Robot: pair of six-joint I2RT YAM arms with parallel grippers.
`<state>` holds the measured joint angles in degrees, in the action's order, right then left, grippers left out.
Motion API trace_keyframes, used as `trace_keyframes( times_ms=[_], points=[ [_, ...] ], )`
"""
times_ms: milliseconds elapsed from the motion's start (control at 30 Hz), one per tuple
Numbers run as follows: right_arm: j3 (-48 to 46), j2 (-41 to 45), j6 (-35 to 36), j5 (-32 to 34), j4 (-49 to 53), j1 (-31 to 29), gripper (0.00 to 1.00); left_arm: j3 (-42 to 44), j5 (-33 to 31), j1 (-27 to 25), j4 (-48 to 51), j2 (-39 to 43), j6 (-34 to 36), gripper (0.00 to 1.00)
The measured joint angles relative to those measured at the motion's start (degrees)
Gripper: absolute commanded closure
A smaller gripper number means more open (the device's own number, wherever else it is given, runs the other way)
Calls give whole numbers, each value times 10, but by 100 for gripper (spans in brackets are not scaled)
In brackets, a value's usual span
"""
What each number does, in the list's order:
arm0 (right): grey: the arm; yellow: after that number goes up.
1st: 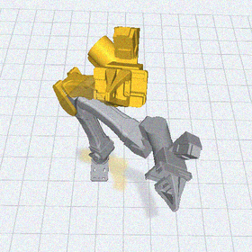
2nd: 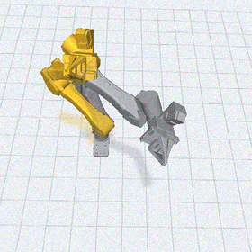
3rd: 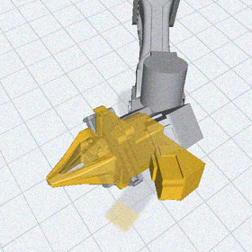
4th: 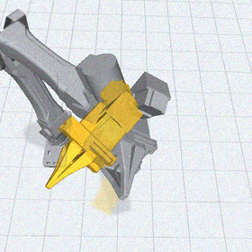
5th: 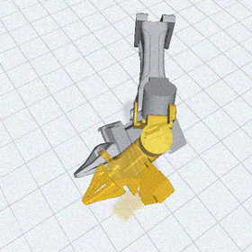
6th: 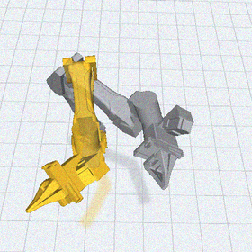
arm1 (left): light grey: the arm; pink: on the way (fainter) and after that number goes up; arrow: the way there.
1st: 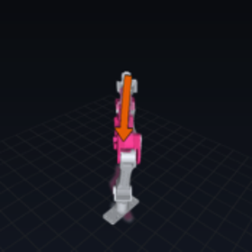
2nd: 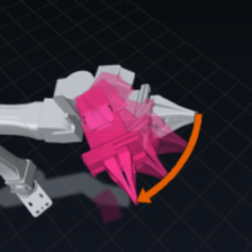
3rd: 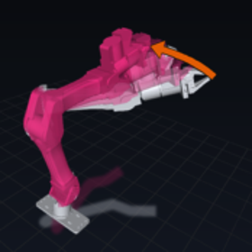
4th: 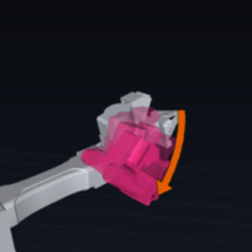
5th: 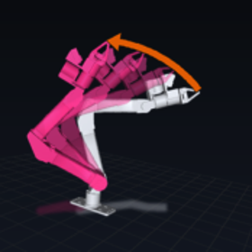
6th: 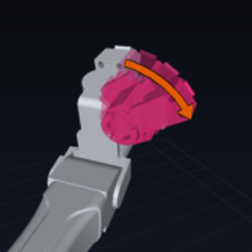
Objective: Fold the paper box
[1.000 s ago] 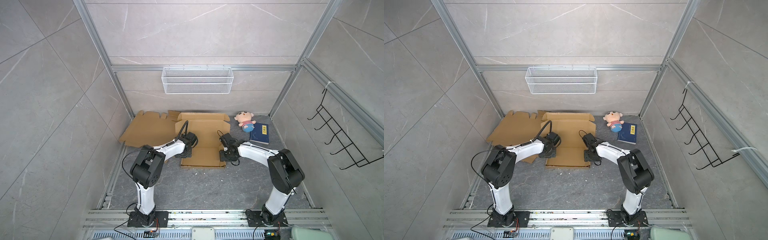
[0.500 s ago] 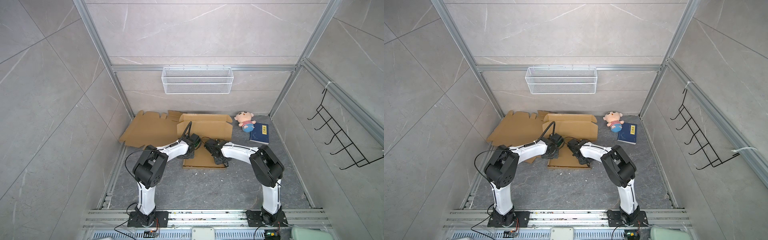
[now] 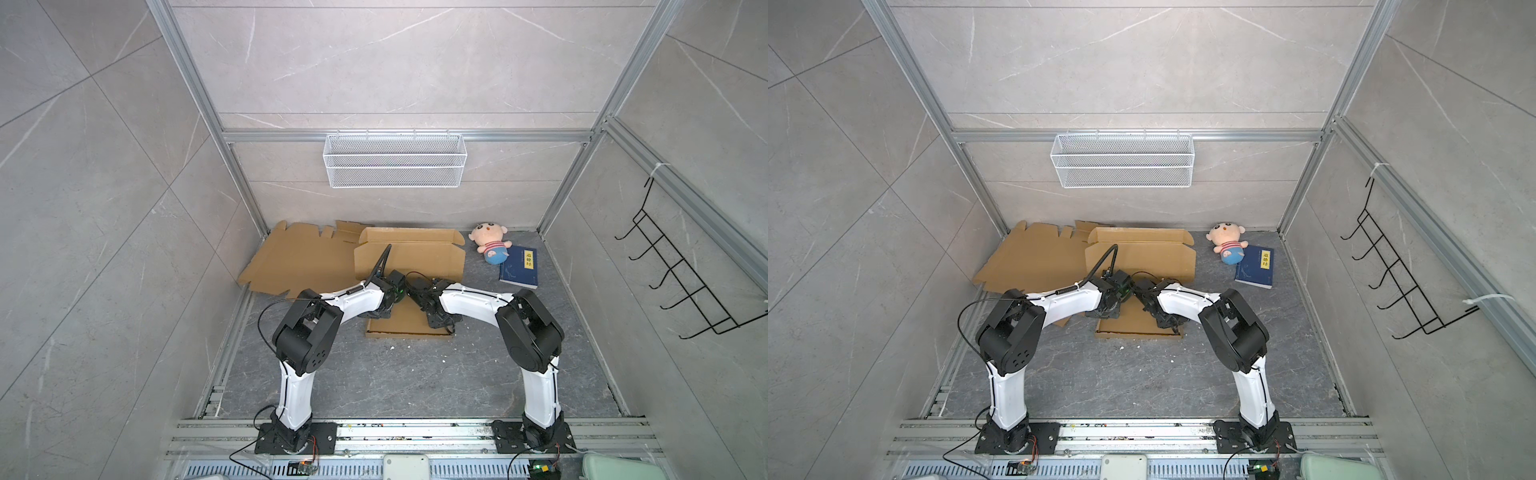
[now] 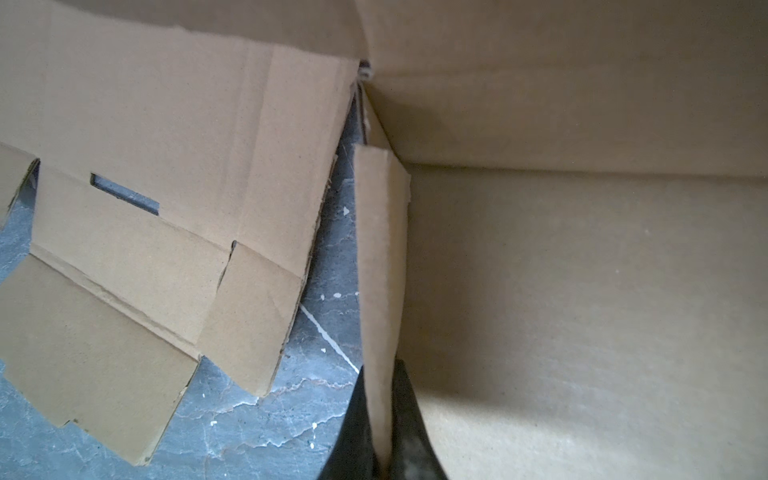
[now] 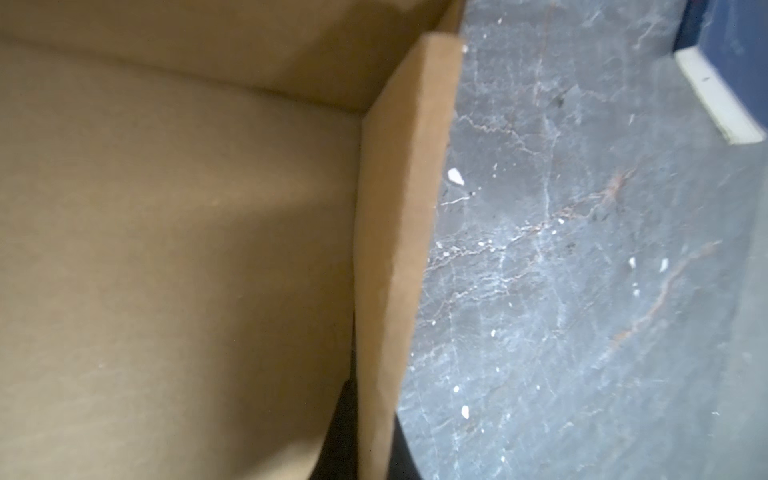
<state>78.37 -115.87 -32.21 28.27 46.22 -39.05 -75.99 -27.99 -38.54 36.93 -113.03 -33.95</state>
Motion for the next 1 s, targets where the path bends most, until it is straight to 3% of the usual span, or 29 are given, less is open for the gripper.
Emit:
trace_keyframes(
  times_ms=[233, 633, 833, 1000],
  points=[
    [-5, 35, 19, -38, 2, 26, 67, 19, 26, 12, -5, 6, 14, 73],
    [-3, 64, 29, -76, 3, 31, 49, 19, 46, 17, 17, 46, 26, 55],
    [-3, 74, 33, -89, 3, 38, 45, 10, 46, 19, 23, 72, 34, 55],
    [-3, 75, 33, -93, 3, 42, 50, 9, 46, 25, 27, 72, 40, 61]
  ],
)
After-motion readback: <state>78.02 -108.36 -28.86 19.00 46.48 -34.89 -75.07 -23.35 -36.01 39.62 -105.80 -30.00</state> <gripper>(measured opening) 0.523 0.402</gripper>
